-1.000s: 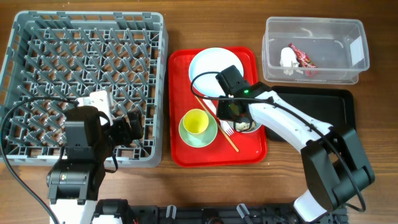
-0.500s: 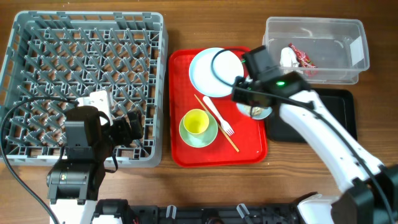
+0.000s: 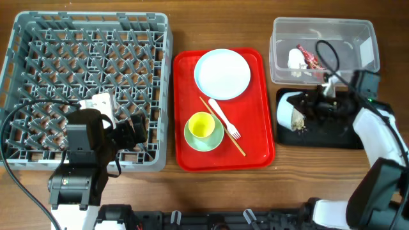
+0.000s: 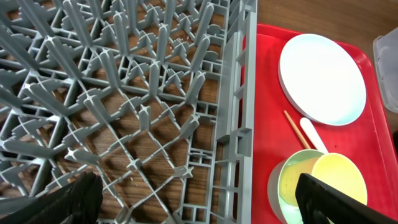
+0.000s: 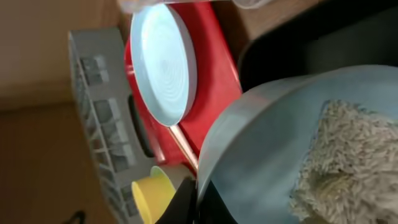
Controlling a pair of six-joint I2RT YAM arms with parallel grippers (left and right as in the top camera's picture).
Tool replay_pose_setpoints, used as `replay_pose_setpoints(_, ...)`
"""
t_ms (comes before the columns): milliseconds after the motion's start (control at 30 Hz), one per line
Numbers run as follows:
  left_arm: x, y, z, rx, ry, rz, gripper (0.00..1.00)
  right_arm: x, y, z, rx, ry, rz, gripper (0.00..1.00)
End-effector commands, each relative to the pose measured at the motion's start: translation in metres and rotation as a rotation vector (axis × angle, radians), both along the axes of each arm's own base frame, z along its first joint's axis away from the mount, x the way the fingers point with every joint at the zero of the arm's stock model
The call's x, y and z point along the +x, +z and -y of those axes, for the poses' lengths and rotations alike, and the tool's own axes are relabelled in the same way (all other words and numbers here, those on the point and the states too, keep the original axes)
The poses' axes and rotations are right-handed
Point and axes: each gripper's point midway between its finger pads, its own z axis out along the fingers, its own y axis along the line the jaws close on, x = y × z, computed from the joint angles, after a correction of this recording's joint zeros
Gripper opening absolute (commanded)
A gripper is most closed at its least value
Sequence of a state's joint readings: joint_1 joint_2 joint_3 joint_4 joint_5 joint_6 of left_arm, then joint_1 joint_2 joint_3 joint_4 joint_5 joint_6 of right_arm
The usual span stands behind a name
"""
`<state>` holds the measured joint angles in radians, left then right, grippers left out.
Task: Sort waste into correct bins and load items into the dishwasher rack
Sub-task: 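Tip the blue bowl over the black tray to dump the rice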
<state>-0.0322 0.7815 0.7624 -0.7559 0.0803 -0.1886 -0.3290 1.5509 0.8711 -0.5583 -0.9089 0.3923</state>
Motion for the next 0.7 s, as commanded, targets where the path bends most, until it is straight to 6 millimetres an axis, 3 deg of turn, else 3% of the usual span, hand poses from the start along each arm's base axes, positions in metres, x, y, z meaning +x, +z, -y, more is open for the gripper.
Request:
replay_pose_setpoints(0,0.002,0.009,0.002,-0.011,-0.005,0.022,1.00,-0.001,0.018,0.002,0.267,0.012,0.083,0.04)
replay_pose_setpoints(133,0.002,0.009,0.002,-0.011,-0.005,0.022,1.00,0.006,0.051,0.025,0.529,-0.006,0.199,0.04)
replay_pose_setpoints(267,0.002,0.008,0.002,-0.010,-0.005,0.022,1.00,0.006,0.072,0.045,0.665,-0.036,0.192,0.04)
replay_pose_setpoints(400,0.002,0.009,0.002,-0.011,-0.005,0.022,1.00,0.009,0.075,0.065,0.717,-0.114,0.113,0.04)
replay_pose_setpoints(667,0.002,0.008,0.002,-0.010,-0.005,0.022,1.00,0.022,0.089,0.080,0.795,-0.173,-0.042,0.04)
